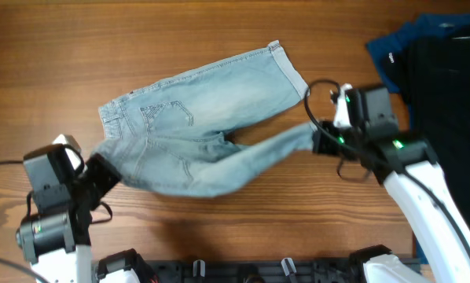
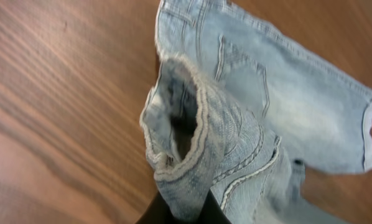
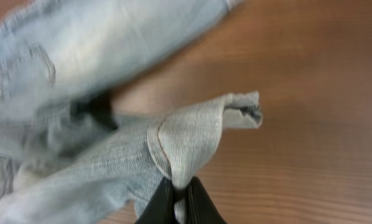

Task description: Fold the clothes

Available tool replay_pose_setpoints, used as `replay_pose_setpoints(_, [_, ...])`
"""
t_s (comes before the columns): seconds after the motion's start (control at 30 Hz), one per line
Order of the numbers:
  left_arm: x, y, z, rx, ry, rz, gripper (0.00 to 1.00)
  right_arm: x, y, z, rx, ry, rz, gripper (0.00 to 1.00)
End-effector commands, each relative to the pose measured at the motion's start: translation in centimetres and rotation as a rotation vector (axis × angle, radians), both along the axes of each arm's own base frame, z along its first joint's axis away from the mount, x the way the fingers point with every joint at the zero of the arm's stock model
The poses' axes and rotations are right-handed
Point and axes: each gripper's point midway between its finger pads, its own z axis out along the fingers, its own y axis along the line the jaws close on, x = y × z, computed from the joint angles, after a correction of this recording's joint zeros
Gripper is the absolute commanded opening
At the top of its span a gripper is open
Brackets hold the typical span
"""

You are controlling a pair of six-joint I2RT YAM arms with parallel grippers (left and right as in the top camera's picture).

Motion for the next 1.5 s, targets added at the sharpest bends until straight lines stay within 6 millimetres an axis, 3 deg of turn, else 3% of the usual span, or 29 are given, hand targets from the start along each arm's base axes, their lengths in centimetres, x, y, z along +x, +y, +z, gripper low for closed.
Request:
replay_pose_setpoints(0.0, [2.5, 2.0, 0.2, 0.056, -0.022, 0.052, 0.04, 4.2, 0.9, -1.7, -0.011, -0.048, 0.034, 0.04])
replay_pose_setpoints(0.1, [5.5, 3.0, -0.6, 0.066, -0.042, 0.056, 0.04, 7.9, 1.8, -3.4, -0.004, -0.100, 0.036, 0.04])
replay_pose_setpoints(0.2, [8.3, 3.9, -1.8, 0.070, -0.058, 0.057, 0.04, 10.7, 2.3, -3.8, -0.003, -0.156, 0.029, 0.04])
replay_pose_setpoints(0.3, [11.2, 4.8, -3.0, 0.068, -0.088, 0.071, 0.04, 13.5, 2.6, -1.9, -0.022, -0.277, 0.049, 0.04])
replay_pose_setpoints(0.4, [13.2, 5.5, -3.7, 0.076, -0.120, 0.073, 0.04, 16.5, 3.1, 1.7, -0.024, -0.466, 0.068, 0.04])
replay_pose_setpoints(0.53, [14.8, 6.7, -4.6, 0.111, -0.137, 0.097, 0.04, 19.2, 2.0, 3.1, -0.038, -0.574, -0.045, 0.04])
replay_pose_setpoints(0.73, [16.0, 7.0, -5.3, 0.116, -0.158, 0.098, 0.04, 20.2, 1.6, -0.7, -0.077, -0.517, -0.073, 0.04])
replay_pose_setpoints(1.0, [17.1, 7.3, -4.6, 0.128, -0.207, 0.099, 0.04, 20.5, 0.9, -1.6, -0.109, -0.505, -0.100, 0.04])
replay_pose_setpoints(1.13, [18.2, 6.9, -5.2, 0.131, -0.226, 0.080, 0.08, 21.3, 1.2, -3.4, -0.097, -0.493, -0.113, 0.04])
replay_pose_setpoints(1.17, [18.9, 6.6, -5.3, 0.134, -0.242, 0.070, 0.15, 21.6, 1.2, -3.7, -0.092, -0.497, -0.118, 0.04])
replay_pose_setpoints(1.2, [19.5, 6.3, -5.3, 0.137, -0.260, 0.061, 0.31, 21.9, 1.3, -3.9, -0.085, -0.502, -0.125, 0.04])
replay_pose_setpoints(1.23, [20.5, 6.0, -5.3, 0.142, -0.290, 0.048, 0.76, 22.4, 1.5, -4.2, -0.070, -0.518, -0.136, 0.15])
replay_pose_setpoints(1.27, [21.3, 5.7, -5.3, 0.146, -0.316, 0.039, 1.00, 22.9, 1.6, -4.3, -0.064, -0.539, -0.137, 0.44])
replay_pose_setpoints(1.33, [22.8, 5.1, -5.4, 0.153, -0.365, 0.020, 1.00, 23.8, 1.8, -4.1, -0.051, -0.581, -0.142, 1.00])
replay_pose_setpoints(1.47, [22.5, 4.4, -5.6, 0.141, -0.351, 0.005, 1.00, 23.4, 2.0, -3.7, -0.047, -0.572, -0.125, 1.00])
